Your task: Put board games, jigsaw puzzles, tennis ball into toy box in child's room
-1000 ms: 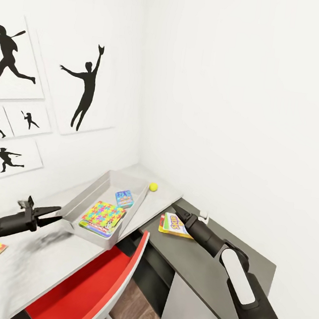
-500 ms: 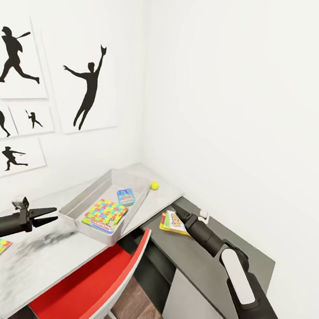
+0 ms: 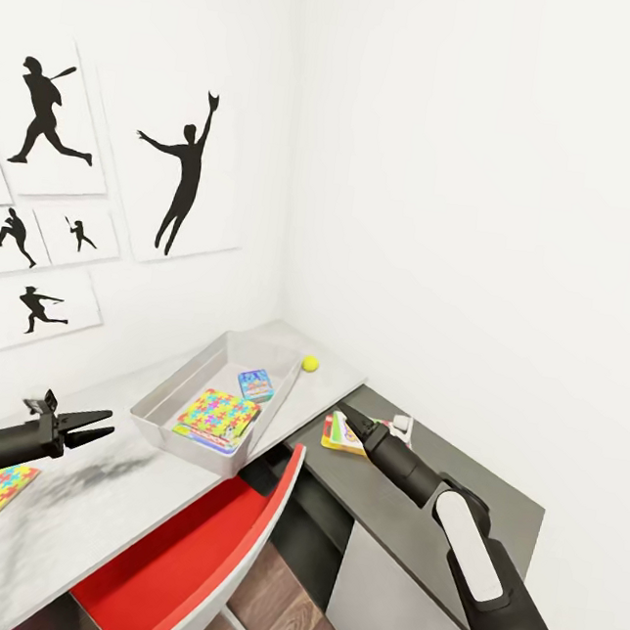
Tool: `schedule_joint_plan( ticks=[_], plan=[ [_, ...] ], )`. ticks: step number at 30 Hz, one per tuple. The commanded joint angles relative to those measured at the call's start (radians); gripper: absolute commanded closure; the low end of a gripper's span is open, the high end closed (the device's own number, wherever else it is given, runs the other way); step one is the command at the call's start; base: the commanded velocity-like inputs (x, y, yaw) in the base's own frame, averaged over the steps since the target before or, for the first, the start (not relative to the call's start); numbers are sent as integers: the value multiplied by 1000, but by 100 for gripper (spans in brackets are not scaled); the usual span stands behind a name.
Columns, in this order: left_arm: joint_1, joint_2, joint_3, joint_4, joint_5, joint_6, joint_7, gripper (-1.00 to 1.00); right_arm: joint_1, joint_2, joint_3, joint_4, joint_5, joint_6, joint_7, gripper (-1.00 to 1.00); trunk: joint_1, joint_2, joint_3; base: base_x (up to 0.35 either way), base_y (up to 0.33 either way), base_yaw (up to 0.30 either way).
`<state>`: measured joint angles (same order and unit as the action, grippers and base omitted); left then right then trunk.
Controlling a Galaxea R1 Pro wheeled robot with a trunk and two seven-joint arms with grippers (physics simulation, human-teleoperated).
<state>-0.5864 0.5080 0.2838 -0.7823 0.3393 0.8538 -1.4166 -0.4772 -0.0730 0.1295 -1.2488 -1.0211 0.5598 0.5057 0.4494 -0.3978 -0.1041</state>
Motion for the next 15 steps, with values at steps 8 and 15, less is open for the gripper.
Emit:
schedule_joint_plan(
  ticks=[8,15],
  plan=[
    [-1,1,1,4,1,-4,-1,-100,-1,-1,1,-1,-7,5,-1,-100,1,-2,-2,-2,97,0],
    [-1,0,0,5,1,-7,1,-100,-1,-2,-2,-1,-8,6,0,-100,1,-2,-2,0,28,0]
  ],
)
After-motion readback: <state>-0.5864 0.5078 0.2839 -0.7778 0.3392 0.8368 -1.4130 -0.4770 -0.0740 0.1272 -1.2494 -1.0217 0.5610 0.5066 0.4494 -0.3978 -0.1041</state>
